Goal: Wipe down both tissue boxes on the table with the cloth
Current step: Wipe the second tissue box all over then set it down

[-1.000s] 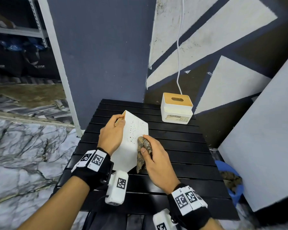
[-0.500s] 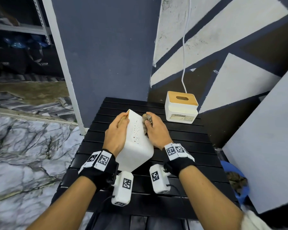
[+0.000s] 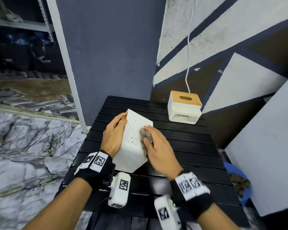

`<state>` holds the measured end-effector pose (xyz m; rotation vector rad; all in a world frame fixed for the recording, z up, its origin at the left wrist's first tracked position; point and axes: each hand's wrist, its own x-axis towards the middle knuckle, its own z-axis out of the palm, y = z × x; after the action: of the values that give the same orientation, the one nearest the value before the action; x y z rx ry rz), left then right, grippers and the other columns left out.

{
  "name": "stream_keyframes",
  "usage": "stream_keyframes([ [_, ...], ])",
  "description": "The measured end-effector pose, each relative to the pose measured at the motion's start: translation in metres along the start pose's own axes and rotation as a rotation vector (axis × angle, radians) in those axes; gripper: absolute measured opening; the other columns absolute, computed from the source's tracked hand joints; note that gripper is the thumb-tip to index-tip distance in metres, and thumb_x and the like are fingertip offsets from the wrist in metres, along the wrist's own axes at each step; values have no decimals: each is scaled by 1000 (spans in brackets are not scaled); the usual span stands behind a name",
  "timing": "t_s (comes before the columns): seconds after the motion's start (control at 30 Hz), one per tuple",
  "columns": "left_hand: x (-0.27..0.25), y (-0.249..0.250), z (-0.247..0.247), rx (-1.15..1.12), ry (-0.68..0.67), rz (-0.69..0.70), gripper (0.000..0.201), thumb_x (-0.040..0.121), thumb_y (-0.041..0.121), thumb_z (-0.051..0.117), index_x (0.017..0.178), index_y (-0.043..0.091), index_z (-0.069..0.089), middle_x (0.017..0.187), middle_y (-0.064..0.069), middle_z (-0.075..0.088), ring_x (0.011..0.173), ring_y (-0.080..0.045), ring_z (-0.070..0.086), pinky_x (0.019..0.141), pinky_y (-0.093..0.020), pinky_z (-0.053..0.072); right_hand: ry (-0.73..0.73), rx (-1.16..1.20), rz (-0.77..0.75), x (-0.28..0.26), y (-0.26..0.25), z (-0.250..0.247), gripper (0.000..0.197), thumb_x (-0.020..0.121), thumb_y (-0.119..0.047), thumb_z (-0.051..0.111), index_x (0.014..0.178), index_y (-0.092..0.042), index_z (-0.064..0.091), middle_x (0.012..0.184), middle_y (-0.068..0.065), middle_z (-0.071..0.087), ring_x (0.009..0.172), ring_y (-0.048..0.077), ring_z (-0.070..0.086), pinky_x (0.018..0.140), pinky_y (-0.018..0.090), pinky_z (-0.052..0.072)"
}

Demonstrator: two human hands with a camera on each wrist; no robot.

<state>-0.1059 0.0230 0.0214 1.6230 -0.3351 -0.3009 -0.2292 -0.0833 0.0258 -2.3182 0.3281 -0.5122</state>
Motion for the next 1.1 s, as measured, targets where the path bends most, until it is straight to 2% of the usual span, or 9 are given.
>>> stream_keyframes([
  [0.13, 0, 2, 1, 4, 5, -9, 28, 96, 35, 49, 117, 42, 66, 114, 16, 68, 107, -8, 62, 93, -33, 50, -34, -63, 100, 67, 12, -7, 36, 100, -21, 38, 135, -14, 43, 139, 1, 46, 129, 18, 40, 102, 19, 25],
  [0.23, -1, 2, 2, 2, 29, -12, 27, 98, 33, 49, 117, 42, 66, 112, 19, 66, 105, -4, 60, 86, -25, 46, -59, -109, 124, 83, 18, -6, 37, 101, -22, 38, 137, -16, 42, 141, 2, 44, 130, 19, 39, 97, 18, 24],
  [0.3, -3, 1, 3, -5, 44, -12, 26, 98, 34, 49, 117, 42, 65, 110, 19, 67, 103, -3, 61, 83, -24, 46, -48, -94, 119, 70, 14, -4, 39, 101, -23, 38, 139, -17, 39, 144, 0, 41, 133, 16, 36, 103, 20, 23],
  [0.43, -4, -1, 3, -5, 61, -7, 26, 97, 37, 48, 115, 43, 66, 109, 18, 68, 103, -6, 63, 92, -31, 50, -7, -62, 16, 10, 1, -2, 40, 100, -24, 39, 140, -22, 37, 142, -7, 39, 132, 8, 33, 112, 21, 23],
  [0.53, -6, -2, 3, -18, 65, -5, 26, 97, 39, 49, 116, 42, 66, 109, 19, 69, 104, -6, 63, 97, -34, 50, -47, -83, -37, -34, -9, 0, 46, 100, -27, 38, 145, -30, 28, 149, -16, 26, 139, -1, 17, 116, 19, 13],
  [0.63, -7, 0, 4, -25, 62, -14, 26, 97, 40, 50, 118, 42, 66, 111, 19, 69, 106, -6, 64, 99, -36, 50, -63, -107, -36, -41, -11, 1, 49, 100, -29, 37, 147, -32, 24, 151, -19, 21, 140, -4, 10, 117, 18, 9],
  [0.97, -13, 8, 15, 39, 39, -9, 31, 100, 39, 46, 125, 41, 64, 120, 18, 66, 114, -7, 59, 106, -34, 45, -97, -109, 63, 78, -5, -4, 47, 101, -25, 38, 145, -16, 30, 152, 4, 31, 141, 18, 26, 117, 33, 19],
  [1.03, -13, 7, 15, 51, 61, -12, 31, 101, 38, 45, 126, 41, 63, 120, 17, 66, 116, -10, 58, 107, -35, 44, -86, -113, 40, 69, -10, -1, 46, 101, -26, 38, 145, -16, 30, 151, 2, 32, 141, 16, 25, 117, 30, 18],
  [1.1, -13, 5, 14, 50, 74, -18, 31, 100, 39, 45, 125, 43, 63, 120, 16, 66, 119, -14, 57, 107, -37, 44, -62, -105, -13, 43, -17, 1, 44, 101, -25, 38, 144, -18, 32, 149, -2, 34, 138, 10, 26, 113, 16, 15],
])
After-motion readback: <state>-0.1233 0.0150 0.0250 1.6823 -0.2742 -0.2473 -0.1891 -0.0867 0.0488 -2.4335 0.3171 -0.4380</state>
